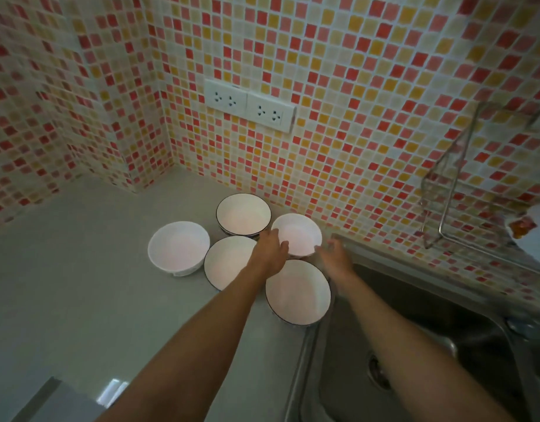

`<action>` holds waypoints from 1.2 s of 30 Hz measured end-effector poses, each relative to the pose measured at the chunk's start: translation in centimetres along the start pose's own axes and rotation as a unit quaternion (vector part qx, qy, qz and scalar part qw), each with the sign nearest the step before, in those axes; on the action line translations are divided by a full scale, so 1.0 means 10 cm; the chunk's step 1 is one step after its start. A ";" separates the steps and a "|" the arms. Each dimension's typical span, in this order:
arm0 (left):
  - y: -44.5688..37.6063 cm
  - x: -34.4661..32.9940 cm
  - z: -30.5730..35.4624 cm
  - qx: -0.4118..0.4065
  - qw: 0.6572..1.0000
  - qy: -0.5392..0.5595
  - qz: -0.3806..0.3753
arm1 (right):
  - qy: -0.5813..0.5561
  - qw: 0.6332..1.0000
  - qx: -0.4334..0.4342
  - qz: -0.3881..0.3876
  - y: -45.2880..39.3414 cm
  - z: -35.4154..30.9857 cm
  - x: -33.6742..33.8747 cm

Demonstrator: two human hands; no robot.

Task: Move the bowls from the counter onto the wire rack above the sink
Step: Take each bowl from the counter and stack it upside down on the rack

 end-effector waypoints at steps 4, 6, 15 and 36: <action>-0.23 -0.08 -0.10 -0.017 0.998 -0.031 -0.042 | -0.017 0.997 -0.072 0.005 -0.32 0.07 -0.24; -0.33 -0.12 -0.19 -0.007 0.997 -0.037 -0.061 | -0.025 0.994 -0.105 0.007 -0.45 0.11 -0.33; -0.51 -0.35 -0.20 0.005 0.990 -0.070 -0.121 | -0.024 0.988 -0.152 -0.023 -0.71 0.10 -0.45; 0.27 -0.23 0.61 -0.091 0.988 0.117 0.045 | -0.351 0.919 -0.118 -0.137 0.68 0.83 0.55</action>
Point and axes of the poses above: each hand's wrist, its own y-axis away from the middle knuckle, its own x-axis out of the back of the hand, z = x × y, the point moved 4 cm from there along -y, towards the middle knuckle, and after that the axes turned 12 degrees about -x, right-handed, at the moved point
